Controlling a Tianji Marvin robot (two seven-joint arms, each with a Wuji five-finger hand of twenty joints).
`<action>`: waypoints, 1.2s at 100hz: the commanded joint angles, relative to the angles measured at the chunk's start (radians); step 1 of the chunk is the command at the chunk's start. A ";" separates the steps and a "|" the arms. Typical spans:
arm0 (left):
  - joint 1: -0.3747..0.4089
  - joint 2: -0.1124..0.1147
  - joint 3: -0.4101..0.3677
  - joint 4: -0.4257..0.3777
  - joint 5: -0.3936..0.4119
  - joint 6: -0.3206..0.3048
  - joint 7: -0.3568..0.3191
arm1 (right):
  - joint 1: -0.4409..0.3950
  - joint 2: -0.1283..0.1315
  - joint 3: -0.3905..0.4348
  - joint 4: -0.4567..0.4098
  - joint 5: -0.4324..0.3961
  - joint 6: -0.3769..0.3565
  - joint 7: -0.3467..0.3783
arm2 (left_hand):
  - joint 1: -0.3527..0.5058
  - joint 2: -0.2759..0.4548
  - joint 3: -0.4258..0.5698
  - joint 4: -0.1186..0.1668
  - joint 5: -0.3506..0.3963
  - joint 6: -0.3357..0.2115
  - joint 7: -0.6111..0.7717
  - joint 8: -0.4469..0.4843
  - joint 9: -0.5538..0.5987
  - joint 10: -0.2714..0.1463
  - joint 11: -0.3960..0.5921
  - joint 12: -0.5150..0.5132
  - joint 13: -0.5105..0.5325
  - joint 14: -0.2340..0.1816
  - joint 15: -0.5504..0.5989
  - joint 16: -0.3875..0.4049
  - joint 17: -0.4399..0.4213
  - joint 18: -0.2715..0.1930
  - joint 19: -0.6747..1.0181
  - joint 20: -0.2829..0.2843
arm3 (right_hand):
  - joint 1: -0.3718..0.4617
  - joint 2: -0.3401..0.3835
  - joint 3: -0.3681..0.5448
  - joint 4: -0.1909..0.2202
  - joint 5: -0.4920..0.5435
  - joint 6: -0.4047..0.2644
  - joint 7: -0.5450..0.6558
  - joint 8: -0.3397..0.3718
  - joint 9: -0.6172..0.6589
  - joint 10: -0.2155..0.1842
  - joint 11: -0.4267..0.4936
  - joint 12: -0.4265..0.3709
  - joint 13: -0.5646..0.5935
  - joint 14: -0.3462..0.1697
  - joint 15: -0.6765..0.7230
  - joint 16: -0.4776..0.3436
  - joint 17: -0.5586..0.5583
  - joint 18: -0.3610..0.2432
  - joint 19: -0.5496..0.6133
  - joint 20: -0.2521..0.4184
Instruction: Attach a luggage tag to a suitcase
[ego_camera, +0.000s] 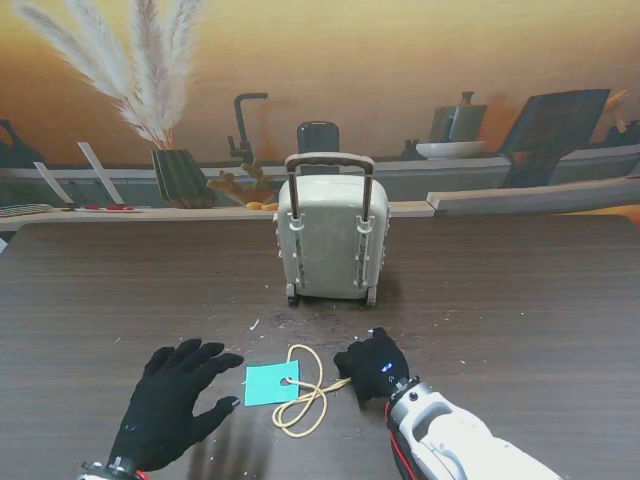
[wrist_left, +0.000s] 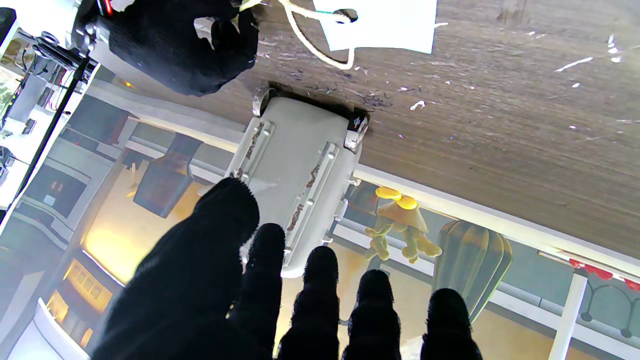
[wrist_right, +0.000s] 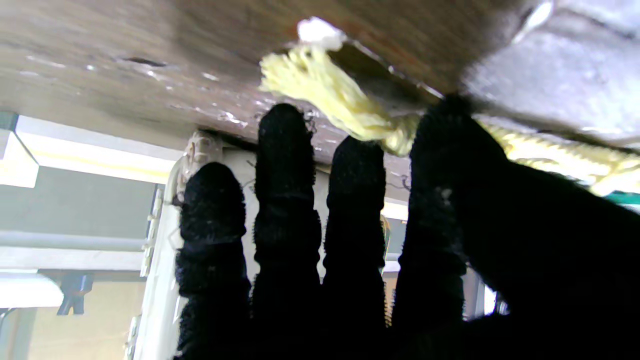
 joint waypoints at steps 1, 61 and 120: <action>0.009 -0.003 0.001 -0.014 0.004 -0.002 -0.009 | -0.025 0.013 0.012 -0.017 -0.015 -0.002 -0.006 | 0.045 0.036 -0.016 0.019 0.021 -0.021 0.004 0.004 0.016 0.002 0.004 0.009 0.019 -0.016 -0.008 0.006 -0.008 0.000 -0.017 0.013 | 0.040 0.008 0.071 0.038 0.093 -0.103 0.062 0.101 0.019 0.010 0.036 0.022 0.023 -0.003 0.036 0.021 0.013 0.029 0.035 0.018; 0.014 -0.005 0.002 -0.013 -0.007 -0.010 0.007 | -0.207 0.015 0.340 -0.354 -0.204 -0.093 -0.145 | 0.050 0.044 -0.024 0.023 0.034 -0.023 0.012 0.006 0.047 0.001 0.015 0.014 0.042 -0.013 0.001 0.009 0.003 0.004 -0.012 0.015 | 0.040 0.019 0.077 0.045 0.096 -0.108 0.032 0.185 0.002 0.010 0.062 0.031 0.013 -0.006 0.064 0.021 0.016 0.024 0.048 0.023; -0.039 -0.010 0.036 0.010 -0.039 -0.016 0.047 | -0.192 0.002 0.565 -0.584 -0.249 -0.200 -0.109 | 0.015 0.032 -0.034 0.018 0.027 -0.016 0.025 0.006 0.097 -0.010 0.041 0.029 0.106 0.022 0.042 0.036 0.061 0.015 0.026 0.044 | 0.039 0.027 0.068 0.045 0.095 -0.117 0.020 0.202 0.003 0.009 0.060 0.031 0.017 -0.013 0.063 0.017 0.020 0.021 0.043 0.019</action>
